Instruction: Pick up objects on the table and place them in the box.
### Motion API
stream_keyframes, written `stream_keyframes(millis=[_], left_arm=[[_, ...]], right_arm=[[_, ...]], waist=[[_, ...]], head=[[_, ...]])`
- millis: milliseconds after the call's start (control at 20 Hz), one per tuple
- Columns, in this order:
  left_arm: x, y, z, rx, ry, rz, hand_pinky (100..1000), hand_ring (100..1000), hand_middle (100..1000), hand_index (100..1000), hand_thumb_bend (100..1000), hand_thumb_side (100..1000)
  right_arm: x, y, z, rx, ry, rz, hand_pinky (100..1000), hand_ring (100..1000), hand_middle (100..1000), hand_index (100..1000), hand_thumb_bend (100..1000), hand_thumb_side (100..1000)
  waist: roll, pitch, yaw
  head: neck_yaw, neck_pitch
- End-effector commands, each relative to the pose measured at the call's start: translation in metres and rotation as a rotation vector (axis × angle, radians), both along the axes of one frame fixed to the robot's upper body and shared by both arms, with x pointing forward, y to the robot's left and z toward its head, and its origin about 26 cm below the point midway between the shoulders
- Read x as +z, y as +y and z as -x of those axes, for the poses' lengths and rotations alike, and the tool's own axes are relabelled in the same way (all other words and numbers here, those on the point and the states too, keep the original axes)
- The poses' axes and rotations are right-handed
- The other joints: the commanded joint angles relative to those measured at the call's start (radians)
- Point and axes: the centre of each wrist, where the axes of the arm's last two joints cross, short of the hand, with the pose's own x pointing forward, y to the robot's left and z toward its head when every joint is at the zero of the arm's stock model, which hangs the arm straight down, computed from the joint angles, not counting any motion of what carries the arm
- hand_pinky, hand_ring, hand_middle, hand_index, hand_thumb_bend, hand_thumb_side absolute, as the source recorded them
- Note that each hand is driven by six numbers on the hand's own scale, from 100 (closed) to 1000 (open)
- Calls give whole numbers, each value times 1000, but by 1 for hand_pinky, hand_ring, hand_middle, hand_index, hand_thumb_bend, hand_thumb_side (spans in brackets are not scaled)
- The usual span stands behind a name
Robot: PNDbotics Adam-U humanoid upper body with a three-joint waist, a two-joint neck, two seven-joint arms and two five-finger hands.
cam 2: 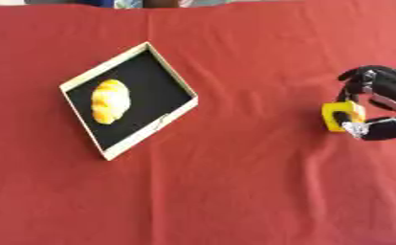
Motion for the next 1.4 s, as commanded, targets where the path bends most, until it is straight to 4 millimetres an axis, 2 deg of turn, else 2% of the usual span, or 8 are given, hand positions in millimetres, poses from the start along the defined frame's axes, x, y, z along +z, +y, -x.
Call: stream_keyframes(millis=[50, 350, 550, 800, 950, 1200, 1400], left_arm=[[9, -2, 2, -10, -30, -17, 826, 848, 749, 861, 100, 703], [9, -2, 2, -12, -28, -18, 827, 849, 750, 861, 100, 701], [9, -2, 2, -13, -27, -20, 827, 850, 750, 862, 100, 700], [9, -4, 1, -24, -26, -23, 827, 850, 751, 861, 100, 699], [10, -5, 1, -31, -25, -24, 827, 850, 751, 862, 100, 699], [10, -6, 1, -42, -26, -25, 828, 851, 751, 862, 100, 699], [10, -8, 0, -51, -27, -24, 828, 851, 749, 862, 100, 700]], right_arm=[[14, 0, 1, 14, -3, -13, 856, 844, 385, 574, 100, 268], [25, 8, 1, 54, -26, -72, 856, 844, 399, 595, 100, 234], [50, 24, -1, 134, -106, -104, 859, 835, 410, 609, 100, 211], [103, 67, -4, 321, -258, -106, 864, 810, 444, 622, 100, 198], [124, 96, -7, 442, -304, -106, 865, 803, 451, 628, 100, 199], [147, 148, -18, 627, -343, -122, 862, 791, 454, 631, 100, 167], [153, 192, -34, 733, -347, -148, 858, 780, 456, 635, 100, 144]], waist=[[-2, -19, 0], [-5, -22, 0], [-6, -24, 5], [-12, -30, 16], [-16, -34, 26], [-21, -39, 40], [-21, -42, 46]], head=[[-1, -4], [0, -9], [1, -10], [-6, -15], [-12, -16], [-17, -14], [-18, -14]])
